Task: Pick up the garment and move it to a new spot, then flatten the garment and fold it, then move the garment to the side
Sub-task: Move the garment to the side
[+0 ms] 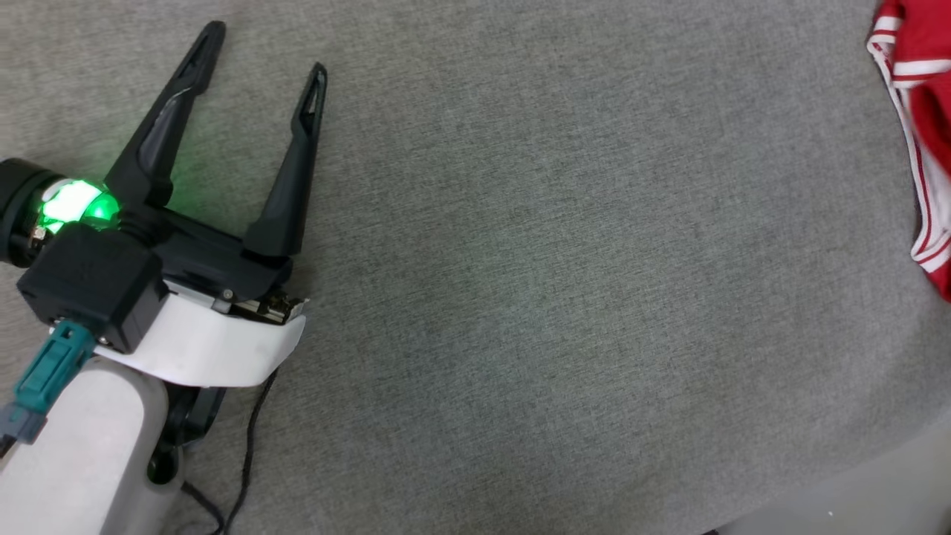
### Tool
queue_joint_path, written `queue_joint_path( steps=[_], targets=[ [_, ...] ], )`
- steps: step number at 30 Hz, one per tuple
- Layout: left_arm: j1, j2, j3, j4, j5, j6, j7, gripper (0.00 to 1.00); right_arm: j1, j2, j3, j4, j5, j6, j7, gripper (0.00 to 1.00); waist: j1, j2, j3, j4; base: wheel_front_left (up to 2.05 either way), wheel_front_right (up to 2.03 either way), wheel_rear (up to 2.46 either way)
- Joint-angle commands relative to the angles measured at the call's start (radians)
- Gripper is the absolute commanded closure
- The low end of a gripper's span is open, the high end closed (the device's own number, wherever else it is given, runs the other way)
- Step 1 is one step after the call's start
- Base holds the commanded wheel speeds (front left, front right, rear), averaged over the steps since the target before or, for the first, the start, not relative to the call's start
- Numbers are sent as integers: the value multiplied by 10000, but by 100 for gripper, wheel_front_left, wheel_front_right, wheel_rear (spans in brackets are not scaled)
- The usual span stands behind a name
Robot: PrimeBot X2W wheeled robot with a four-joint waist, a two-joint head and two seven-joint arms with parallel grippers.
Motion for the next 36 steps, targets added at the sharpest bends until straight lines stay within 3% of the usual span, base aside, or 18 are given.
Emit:
queue_joint_path(
  steps=[1, 8, 17, 28, 36],
  targets=[
    [-32, -23, -10, 61, -2, 23, -64, 0, -137, -1, -97, 43, -66, -15, -151, 0, -2, 0, -89, 63, 0, 0, 0],
    [406, -427, -121, 724, -228, 166, -596, 0, 376, 12, -566, 661, -672, -15, -1991, 0, -2, 0, -1188, 493, 0, 0, 0],
    [1590, -1129, -229, 2081, -790, 471, -1322, 0, 1905, 223, 725, 456, -244, -13, -3271, 0, -2, 0, -3495, 1360, 0, 0, 0],
    [2848, -1698, -184, 3367, -1365, 755, -1650, 0, 4160, 1690, 2714, -1622, 75, -12, -3259, 0, -2, 0, -5646, 3023, 0, 0, 0],
    [3428, -1493, 27, 3974, -1437, 878, -1732, 0, 5517, 2702, 3387, -3610, -201, -13, -3194, 0, -2, 0, -6473, 3870, 0, 0, 0]
  ],
)
